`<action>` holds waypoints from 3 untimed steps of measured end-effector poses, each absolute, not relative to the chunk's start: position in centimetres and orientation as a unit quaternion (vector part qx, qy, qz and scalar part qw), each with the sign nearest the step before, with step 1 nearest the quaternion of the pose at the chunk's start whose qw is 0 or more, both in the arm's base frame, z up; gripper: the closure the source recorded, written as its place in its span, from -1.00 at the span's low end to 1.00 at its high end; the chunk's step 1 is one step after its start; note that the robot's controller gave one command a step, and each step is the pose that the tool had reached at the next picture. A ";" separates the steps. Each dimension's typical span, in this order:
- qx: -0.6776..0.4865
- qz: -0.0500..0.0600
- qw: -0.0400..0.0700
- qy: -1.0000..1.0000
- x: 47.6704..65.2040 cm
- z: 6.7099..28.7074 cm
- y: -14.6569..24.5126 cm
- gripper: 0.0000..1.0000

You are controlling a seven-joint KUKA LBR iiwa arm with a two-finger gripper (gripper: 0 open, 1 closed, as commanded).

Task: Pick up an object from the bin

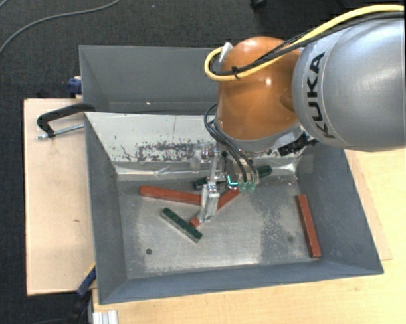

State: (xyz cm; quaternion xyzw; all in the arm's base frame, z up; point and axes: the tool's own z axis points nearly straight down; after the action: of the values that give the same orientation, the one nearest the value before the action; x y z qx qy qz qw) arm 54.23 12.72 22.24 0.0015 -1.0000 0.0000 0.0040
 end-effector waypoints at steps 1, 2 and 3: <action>-0.066 0.000 0.003 -0.998 59.3 6.7 10.9 -1.00; -0.066 -0.001 0.001 -0.998 59.4 6.9 11.0 -1.00; 0.010 -0.002 -0.003 -1.000 58.7 7.2 15.7 -1.00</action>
Offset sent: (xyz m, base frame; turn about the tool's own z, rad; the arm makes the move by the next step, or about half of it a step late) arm 0.0511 -0.0189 -0.1524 0.1356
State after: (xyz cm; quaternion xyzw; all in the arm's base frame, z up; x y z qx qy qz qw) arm 58.68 15.66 7.18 0.0098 -0.9999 -0.0017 -0.0027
